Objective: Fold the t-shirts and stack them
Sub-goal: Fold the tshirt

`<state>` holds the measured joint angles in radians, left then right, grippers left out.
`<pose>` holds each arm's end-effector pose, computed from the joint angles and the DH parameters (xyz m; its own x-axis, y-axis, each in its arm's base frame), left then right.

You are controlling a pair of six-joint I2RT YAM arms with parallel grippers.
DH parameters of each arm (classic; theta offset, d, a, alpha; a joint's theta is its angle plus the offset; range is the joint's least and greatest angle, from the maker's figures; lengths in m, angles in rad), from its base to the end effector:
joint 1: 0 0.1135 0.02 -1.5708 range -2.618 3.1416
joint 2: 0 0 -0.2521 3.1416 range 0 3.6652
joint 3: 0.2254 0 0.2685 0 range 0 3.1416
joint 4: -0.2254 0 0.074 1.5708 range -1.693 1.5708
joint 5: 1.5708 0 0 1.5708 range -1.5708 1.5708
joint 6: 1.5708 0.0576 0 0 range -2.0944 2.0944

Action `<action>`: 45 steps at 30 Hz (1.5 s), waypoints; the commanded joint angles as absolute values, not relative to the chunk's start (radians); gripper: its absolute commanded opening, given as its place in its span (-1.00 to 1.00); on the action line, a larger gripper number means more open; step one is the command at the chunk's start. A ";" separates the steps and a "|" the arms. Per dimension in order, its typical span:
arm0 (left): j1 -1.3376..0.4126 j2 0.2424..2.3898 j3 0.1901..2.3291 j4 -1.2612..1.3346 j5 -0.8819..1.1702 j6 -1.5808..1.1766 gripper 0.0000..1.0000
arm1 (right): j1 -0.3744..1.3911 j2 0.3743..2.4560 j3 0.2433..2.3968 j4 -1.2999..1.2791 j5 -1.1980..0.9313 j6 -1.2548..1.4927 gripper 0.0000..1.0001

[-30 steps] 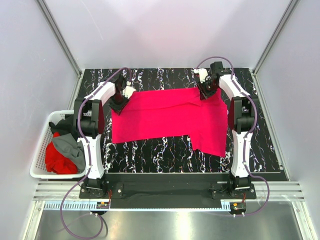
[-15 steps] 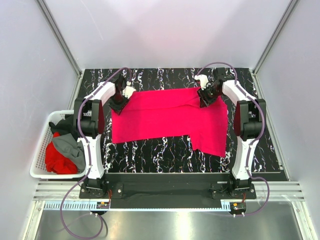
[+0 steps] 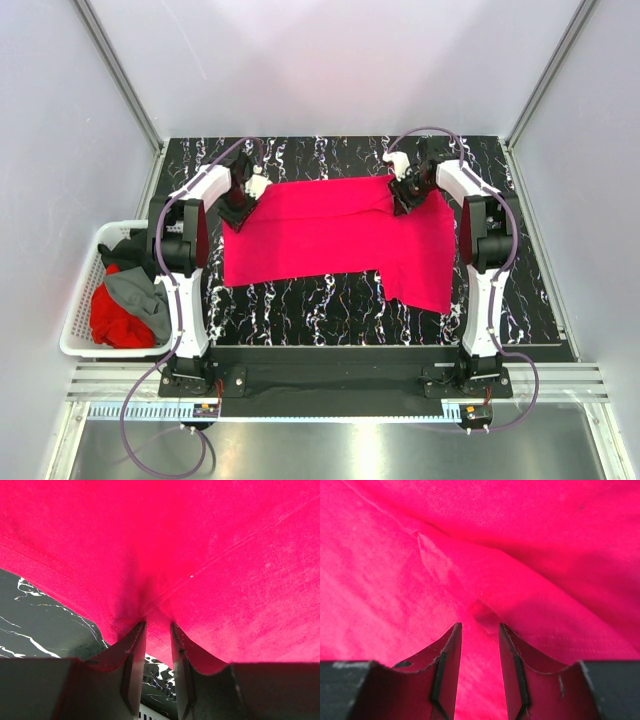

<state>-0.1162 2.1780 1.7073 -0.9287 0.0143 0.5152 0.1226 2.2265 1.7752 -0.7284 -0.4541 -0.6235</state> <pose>0.4436 -0.0526 0.1257 -0.7933 0.5886 -0.1554 0.5852 0.8077 0.0718 0.4766 0.0842 0.1369 -0.5838 -0.6006 -0.5463 -0.7597 0.6415 0.1066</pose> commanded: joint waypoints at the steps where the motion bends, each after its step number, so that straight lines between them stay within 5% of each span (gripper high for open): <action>1: -0.110 2.149 1.706 -0.925 0.003 0.525 -0.39 | 0.135 2.244 1.825 -0.712 -0.437 -0.632 -0.15; 12: -0.110 2.160 1.713 -0.923 -0.021 0.523 -0.39 | 0.137 2.263 1.816 -0.672 -0.376 -0.626 -0.19; 21: -0.110 2.158 1.713 -0.923 -0.023 0.525 -0.39 | 0.140 2.247 1.809 -0.663 -0.364 -0.611 -0.87; 45: -0.106 2.145 1.709 -0.917 -0.006 0.538 -0.40 | 0.276 1.951 1.586 -0.732 -0.308 -0.508 -0.94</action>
